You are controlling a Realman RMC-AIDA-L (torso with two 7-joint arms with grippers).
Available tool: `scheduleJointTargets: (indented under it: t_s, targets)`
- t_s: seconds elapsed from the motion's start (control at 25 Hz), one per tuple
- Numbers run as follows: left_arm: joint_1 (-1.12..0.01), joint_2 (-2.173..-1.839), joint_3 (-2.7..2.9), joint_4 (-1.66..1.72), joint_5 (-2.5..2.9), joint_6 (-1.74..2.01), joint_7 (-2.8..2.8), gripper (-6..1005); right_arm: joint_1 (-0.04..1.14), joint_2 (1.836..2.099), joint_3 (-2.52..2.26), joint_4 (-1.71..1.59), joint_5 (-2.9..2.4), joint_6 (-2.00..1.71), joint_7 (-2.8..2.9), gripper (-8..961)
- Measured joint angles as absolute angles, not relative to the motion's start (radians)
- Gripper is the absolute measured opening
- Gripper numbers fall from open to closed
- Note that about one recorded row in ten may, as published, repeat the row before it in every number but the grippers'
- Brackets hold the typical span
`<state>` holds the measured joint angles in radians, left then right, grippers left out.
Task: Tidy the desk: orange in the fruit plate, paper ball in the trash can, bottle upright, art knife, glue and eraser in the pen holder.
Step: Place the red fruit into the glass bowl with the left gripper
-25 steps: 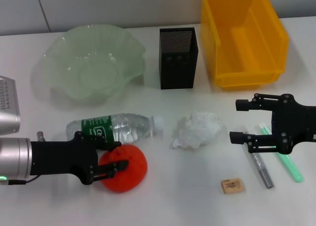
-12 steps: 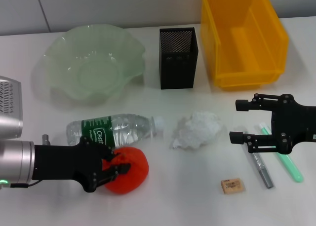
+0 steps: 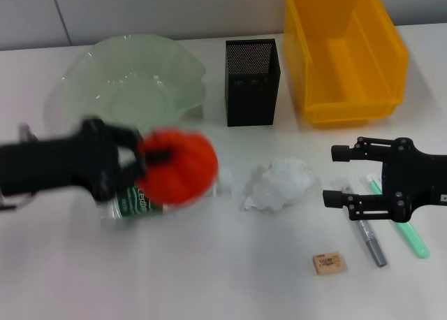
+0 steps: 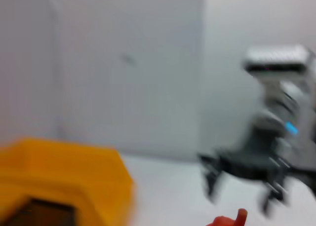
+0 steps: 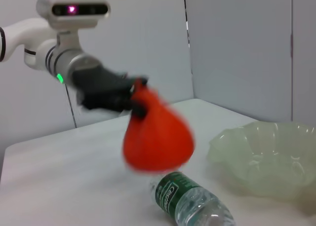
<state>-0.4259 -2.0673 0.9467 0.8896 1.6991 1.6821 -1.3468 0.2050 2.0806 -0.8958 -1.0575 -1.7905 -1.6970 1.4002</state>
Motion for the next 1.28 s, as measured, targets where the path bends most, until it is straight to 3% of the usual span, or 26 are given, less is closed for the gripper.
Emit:
scheduleJointTargets:
  t_s: [0.36,0.88,1.28]
  targets:
    - [-0.487,-2.072,0.910,0.836,1.604,1.456,-1.331,94,0.203,2.081,-0.897,-1.050,-1.787,-1.704,1.399,778]
    - [-0.697,-2.079,0.909,0.545,1.591,0.952,-1.143,93,0.203,2.082,-0.897,-1.038,-1.785,-1.726,1.399,779]
    - [-0.685,-2.078,0.910,0.494,1.508,0.862,-1.038,106,0.208,2.082,-0.897,-1.037,-1.782,-1.738,1.399,778]
